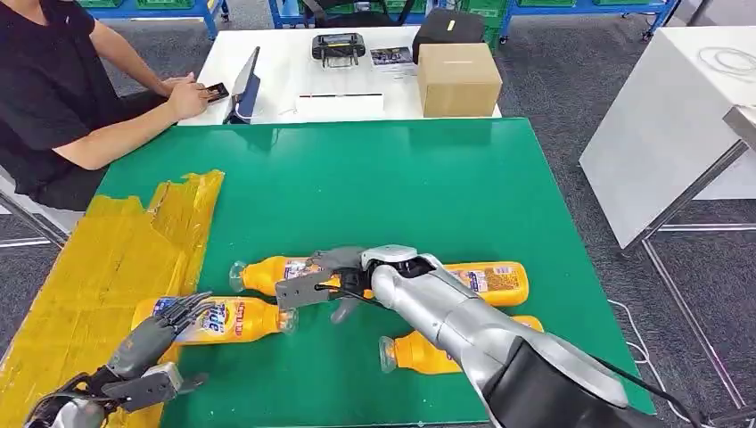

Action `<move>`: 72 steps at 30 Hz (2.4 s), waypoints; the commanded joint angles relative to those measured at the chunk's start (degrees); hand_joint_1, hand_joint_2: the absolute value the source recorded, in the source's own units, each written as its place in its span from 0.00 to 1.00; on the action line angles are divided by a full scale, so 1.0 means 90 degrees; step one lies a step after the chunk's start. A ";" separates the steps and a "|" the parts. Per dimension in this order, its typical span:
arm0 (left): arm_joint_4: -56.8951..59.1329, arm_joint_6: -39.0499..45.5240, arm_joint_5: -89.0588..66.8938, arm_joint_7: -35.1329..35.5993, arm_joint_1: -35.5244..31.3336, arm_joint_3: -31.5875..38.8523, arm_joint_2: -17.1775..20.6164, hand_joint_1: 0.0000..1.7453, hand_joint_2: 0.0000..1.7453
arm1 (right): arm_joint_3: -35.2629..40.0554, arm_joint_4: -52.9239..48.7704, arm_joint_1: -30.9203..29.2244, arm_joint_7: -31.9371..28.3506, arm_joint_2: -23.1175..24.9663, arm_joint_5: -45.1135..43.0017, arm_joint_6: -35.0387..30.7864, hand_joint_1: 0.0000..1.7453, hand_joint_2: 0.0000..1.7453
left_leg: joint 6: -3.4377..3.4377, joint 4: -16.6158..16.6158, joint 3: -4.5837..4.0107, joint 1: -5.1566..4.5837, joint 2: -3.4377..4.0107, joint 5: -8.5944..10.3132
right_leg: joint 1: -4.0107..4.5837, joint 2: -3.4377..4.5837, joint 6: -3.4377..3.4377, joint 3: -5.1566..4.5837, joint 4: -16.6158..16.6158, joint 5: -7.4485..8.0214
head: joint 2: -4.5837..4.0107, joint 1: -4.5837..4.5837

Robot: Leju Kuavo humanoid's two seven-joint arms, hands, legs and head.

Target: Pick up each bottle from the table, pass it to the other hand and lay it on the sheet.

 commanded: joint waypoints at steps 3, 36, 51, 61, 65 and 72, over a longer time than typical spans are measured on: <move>-0.0367 -0.0190 0.1178 0.0099 0.0706 -0.0451 0.0555 0.00 0.00 | 0.1034 0.0923 -0.0166 0.0133 -0.0072 0.0266 -0.0284 0.00 1.00 | 0.0006 -0.0005 -0.0026 0.0002 0.0004 0.0009 | 0.0002 0.0008 0.0001 -0.0035 -0.0012 0.0013 | 0.0000 0.0000; -0.2085 -0.2176 0.3747 0.0099 -0.0217 0.0953 -0.1589 0.00 0.00 | 0.0784 0.1495 0.0834 0.0951 -0.0179 0.1163 -0.0520 1.00 1.00 | 0.0009 -0.0005 -0.0034 0.0004 -0.0039 0.0021 | 0.0001 -0.0040 -0.0011 -0.0090 -0.0045 0.0028 | 0.0000 -0.0002; -0.2410 -0.3261 0.5491 0.1014 0.0913 0.3089 -0.3485 0.00 1.00 | -0.2479 -0.1478 0.2179 -0.0769 -0.0118 0.0378 -0.4768 1.00 1.00 | 0.0013 0.0005 -0.0049 -0.0002 0.0037 -0.0003 | -0.0002 0.0036 -0.0006 -0.0056 -0.0027 0.0026 | 0.0000 -0.0002; -0.3185 -0.3195 0.6383 0.1597 0.1427 0.2548 -0.4503 0.00 1.00 | -0.2376 -0.4771 0.4042 -0.1231 -0.0084 0.1941 -0.5216 1.00 1.00 | 0.0014 0.0022 -0.0154 -0.0003 -0.0040 -0.0003 | -0.0004 -0.0028 0.0000 -0.0139 -0.0020 0.0009 | 0.0000 -0.0002; -0.3196 -0.3183 0.6413 0.1585 0.1441 0.2426 -0.4471 0.00 1.00 | -0.2263 -0.4528 0.3964 -0.1264 0.0018 0.1968 -0.5119 1.00 1.00 | 0.0012 0.0019 -0.0165 0.0001 -0.0031 -0.0001 | -0.0001 -0.0016 -0.0004 -0.0154 -0.0022 0.0014 | 0.0000 -0.0002; -0.3206 -0.3179 0.6449 0.1584 0.1455 0.2427 -0.4433 0.00 1.00 | -0.2286 -0.4441 0.3922 -0.1292 0.0022 0.1966 -0.5145 1.00 1.00 | 0.0015 0.0012 -0.0157 0.0000 -0.0027 0.0003 | -0.0001 -0.0011 -0.0003 -0.0146 -0.0028 0.0015 | 0.0000 -0.0005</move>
